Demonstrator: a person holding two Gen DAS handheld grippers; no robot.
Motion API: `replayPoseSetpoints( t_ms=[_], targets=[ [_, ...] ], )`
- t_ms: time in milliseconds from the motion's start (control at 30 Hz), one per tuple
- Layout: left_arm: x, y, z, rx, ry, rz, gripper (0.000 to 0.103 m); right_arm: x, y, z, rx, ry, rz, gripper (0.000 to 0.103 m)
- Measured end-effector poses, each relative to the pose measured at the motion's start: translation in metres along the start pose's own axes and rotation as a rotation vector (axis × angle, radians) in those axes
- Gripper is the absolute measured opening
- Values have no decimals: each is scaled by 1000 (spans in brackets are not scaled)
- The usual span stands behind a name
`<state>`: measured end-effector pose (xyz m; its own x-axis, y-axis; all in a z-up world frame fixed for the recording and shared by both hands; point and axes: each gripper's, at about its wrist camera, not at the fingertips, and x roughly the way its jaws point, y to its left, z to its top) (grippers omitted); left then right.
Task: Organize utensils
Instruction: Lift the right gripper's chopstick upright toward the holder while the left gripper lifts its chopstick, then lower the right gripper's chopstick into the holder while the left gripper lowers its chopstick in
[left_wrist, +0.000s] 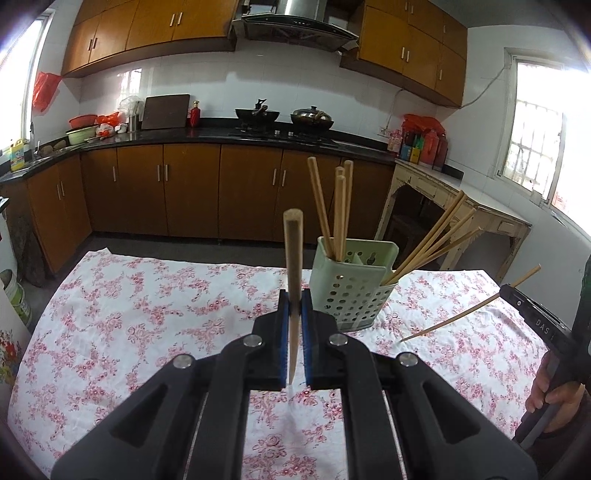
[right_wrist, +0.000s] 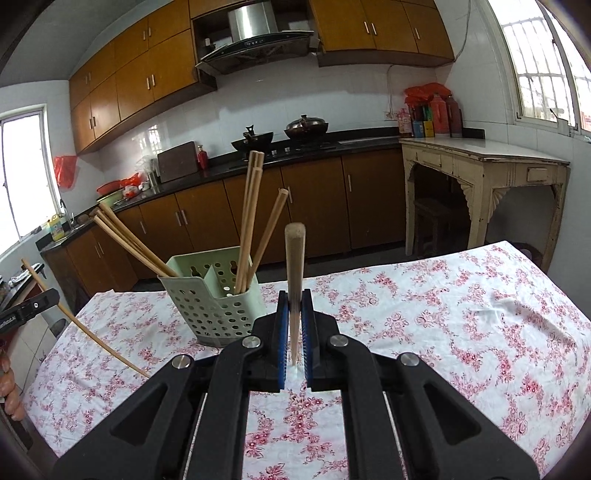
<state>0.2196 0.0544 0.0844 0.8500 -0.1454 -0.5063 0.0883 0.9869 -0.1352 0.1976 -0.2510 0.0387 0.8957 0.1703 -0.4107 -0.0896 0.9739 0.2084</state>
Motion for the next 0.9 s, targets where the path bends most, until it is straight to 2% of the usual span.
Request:
replayPoseSetpoints(
  t_ms=[200,400,533,767,900],
  targets=[
    [4,-9,5,15,-1,-11,7,-3,6,7,-7,-20,7,7],
    [11,-11,3,19,16,-5,7,5,10,6,-24,15,-5,7],
    [3,-14,8,24,8,-23,7,-6,14,13,-29,-8,23,7],
    [-31,-38,57,56,-54,-122,7,-53,31,78,-45,-102,170,7],
    [-46,-57,95,69,-105,-166,7,-62,48,112,-71,-145,205,7]
  ],
)
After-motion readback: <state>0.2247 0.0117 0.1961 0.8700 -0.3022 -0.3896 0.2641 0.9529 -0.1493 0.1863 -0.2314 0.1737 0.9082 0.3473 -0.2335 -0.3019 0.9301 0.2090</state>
